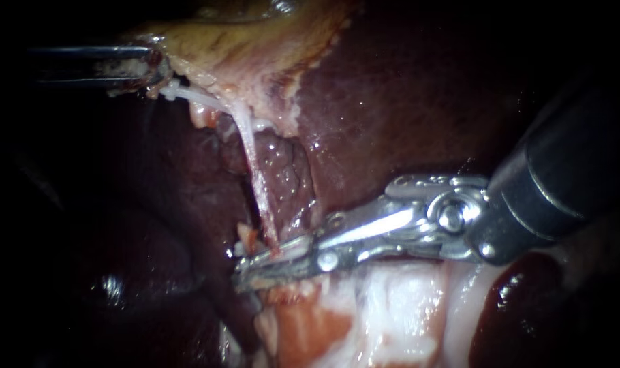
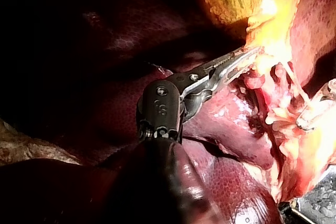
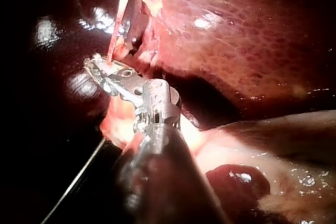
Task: Going back first clip right tube
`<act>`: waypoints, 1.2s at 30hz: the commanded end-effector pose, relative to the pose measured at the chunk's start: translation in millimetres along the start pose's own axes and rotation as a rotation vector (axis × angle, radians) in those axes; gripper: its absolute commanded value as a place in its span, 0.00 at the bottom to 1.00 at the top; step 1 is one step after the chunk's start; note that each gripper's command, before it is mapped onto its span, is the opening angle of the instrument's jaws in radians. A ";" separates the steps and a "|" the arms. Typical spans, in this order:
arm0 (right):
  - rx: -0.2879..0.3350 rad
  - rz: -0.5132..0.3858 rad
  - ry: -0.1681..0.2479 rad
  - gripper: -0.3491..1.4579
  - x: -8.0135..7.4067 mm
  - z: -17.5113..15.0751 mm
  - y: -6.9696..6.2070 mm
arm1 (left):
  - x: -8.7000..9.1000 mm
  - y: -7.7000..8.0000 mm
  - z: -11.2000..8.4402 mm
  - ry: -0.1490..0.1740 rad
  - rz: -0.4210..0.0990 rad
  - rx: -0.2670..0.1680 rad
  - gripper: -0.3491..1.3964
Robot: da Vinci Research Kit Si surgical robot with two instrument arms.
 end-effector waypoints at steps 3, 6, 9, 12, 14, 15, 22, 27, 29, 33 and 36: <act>0.000 0.004 0.000 0.00 0.0 0.0 0.0 | 0.0 0.0 0.0 0.000 0.000 0.001 0.00; 0.002 0.027 0.008 0.03 -0.2 0.2 0.1 | 0.0 0.0 0.0 0.000 0.000 0.001 0.00; 0.022 0.026 0.032 0.32 -0.4 0.6 0.2 | 0.0 0.0 0.0 0.000 0.000 0.001 0.00; 0.046 0.029 0.070 0.43 -0.1 1.2 0.5 | 0.0 0.0 0.0 0.000 0.000 0.001 0.00; 0.050 0.029 0.078 0.45 0.0 1.4 0.6 | 0.0 0.0 0.0 0.000 0.000 0.001 0.00; 0.050 0.029 0.078 0.45 -0.1 1.5 0.6 | 0.0 0.0 0.0 0.000 0.000 0.001 0.00; 0.049 -0.008 0.081 0.46 -0.4 1.5 1.2 | 0.0 0.0 0.0 0.000 0.000 0.001 0.00; -0.027 -0.189 0.054 0.47 -0.6 1.6 1.8 | 0.0 0.0 0.0 0.000 0.000 0.001 0.00; -0.102 -0.236 0.044 0.47 -0.8 1.5 2.1 | 0.0 0.0 0.0 0.000 0.000 0.001 0.00; -0.151 -0.295 0.048 0.47 -1.0 1.2 2.4 | 0.0 0.0 0.0 0.000 0.000 0.001 0.00; -0.167 -0.317 0.053 0.47 -1.1 0.9 2.4 | 0.0 0.0 0.0 0.000 0.000 0.001 0.00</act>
